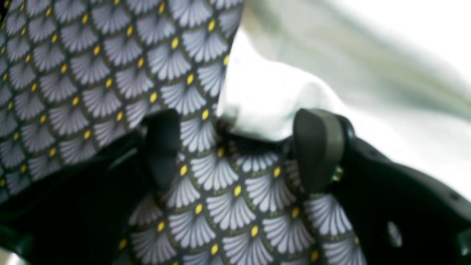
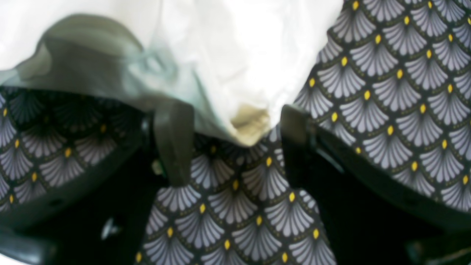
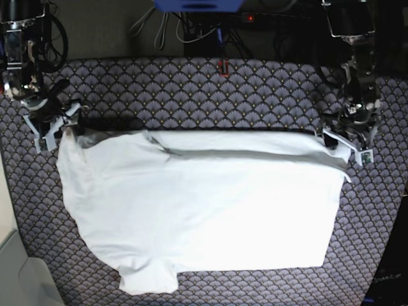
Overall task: Fold the T-shirt properly
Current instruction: 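Lower the held shoulder edge onto the mat with both grippers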
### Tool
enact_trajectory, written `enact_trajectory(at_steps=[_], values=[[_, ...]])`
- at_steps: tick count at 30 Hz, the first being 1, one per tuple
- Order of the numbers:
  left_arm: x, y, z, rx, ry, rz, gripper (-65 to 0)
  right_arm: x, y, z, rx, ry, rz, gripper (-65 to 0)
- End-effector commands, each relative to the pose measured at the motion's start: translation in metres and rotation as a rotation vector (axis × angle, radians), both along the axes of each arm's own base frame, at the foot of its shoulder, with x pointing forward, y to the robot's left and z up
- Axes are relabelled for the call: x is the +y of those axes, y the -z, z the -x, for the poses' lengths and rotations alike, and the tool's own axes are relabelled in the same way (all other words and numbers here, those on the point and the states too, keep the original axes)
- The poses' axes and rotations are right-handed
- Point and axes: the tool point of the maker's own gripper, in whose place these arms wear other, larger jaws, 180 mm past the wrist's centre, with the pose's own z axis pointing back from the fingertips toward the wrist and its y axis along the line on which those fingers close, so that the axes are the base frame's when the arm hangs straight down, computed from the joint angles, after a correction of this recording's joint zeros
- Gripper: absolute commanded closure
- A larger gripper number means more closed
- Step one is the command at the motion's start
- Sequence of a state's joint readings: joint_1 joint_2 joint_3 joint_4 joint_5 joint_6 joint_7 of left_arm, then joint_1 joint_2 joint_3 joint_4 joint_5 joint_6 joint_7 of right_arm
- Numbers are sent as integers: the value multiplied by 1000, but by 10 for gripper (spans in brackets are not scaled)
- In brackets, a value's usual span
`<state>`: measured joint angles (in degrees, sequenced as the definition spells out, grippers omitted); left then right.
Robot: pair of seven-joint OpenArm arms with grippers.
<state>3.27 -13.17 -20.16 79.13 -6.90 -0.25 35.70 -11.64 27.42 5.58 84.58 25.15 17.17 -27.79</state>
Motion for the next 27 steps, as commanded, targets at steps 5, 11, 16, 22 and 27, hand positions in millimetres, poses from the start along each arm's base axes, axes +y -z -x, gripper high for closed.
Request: enact_trajectory(at_steps=[5, 11, 16, 22, 27], values=[[2, -6, -10, -32, -7, 2, -477, -3, -14, -10, -50, -7, 5, -379], [-2, -5, -11, -32, -7, 10, -475, -3, -14, -10, -50, -7, 5, -377], [-2, -8, -16, -41, -6, 12, -360, -3, -14, -10, -50, -7, 5, -377], [0, -4, -20, -33, -17, 21, 0, -3, -13, -9, -47, -7, 5, -377], [-1, -5, -21, -37, -14, 20, -3, -3, -13, -9, -48, -8, 5, -376]])
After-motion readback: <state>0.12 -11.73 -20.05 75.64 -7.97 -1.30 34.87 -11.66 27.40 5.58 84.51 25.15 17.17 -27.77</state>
